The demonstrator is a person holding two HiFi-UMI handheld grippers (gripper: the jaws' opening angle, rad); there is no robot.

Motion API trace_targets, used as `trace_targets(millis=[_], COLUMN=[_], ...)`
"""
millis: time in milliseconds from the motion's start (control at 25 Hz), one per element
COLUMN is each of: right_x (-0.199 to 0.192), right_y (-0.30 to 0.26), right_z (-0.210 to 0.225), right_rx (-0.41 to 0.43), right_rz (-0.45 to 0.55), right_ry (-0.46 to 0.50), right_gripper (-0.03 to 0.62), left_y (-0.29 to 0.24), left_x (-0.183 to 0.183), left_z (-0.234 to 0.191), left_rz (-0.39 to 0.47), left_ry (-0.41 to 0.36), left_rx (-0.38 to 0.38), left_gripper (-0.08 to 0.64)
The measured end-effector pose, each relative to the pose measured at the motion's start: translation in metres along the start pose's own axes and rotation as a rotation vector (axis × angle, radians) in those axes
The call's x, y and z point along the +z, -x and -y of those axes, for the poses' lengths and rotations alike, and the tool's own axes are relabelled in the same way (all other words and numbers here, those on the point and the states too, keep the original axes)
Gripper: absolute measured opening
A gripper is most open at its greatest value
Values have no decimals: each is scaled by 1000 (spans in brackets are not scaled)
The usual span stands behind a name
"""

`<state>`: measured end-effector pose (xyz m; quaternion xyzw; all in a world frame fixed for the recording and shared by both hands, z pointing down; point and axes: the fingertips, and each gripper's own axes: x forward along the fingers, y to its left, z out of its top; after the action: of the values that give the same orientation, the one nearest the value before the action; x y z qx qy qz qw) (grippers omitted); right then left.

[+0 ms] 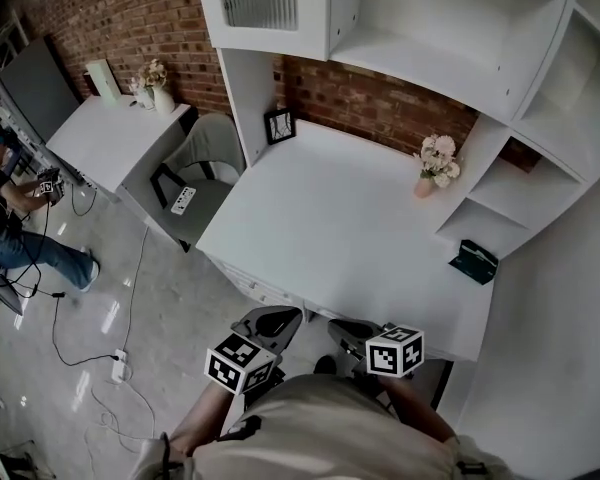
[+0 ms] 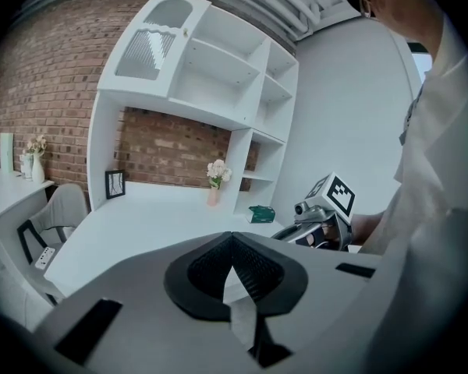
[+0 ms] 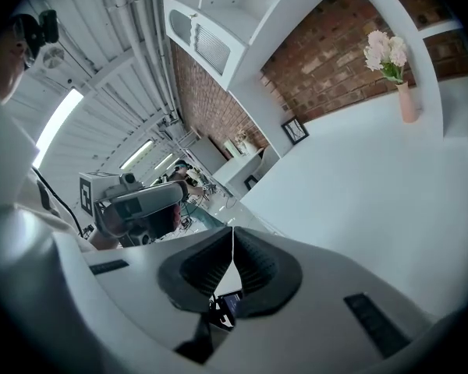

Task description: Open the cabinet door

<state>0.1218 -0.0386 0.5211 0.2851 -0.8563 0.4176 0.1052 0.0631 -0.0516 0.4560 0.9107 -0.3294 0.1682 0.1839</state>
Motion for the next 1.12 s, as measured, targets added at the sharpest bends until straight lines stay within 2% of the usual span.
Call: trace_targets(millis=[400, 600, 800, 1120], right_x=[28, 52, 86, 119], right_y=[10, 18, 29, 22], right_z=[34, 49, 66, 63], right_rx=[71, 71, 28, 9], right_rz=[-46, -7, 63, 123], right_ry=[32, 36, 50, 94], right_gripper=[28, 28, 28, 28], left_y=[-31, -40, -49, -54], left_x=[18, 22, 28, 37], left_z=[1, -3, -8, -27], left_rz=[2, -1, 5, 27], left_ry=[44, 61, 55, 37], left_rx=[102, 131, 132, 96], left_gripper=[15, 15, 15, 15])
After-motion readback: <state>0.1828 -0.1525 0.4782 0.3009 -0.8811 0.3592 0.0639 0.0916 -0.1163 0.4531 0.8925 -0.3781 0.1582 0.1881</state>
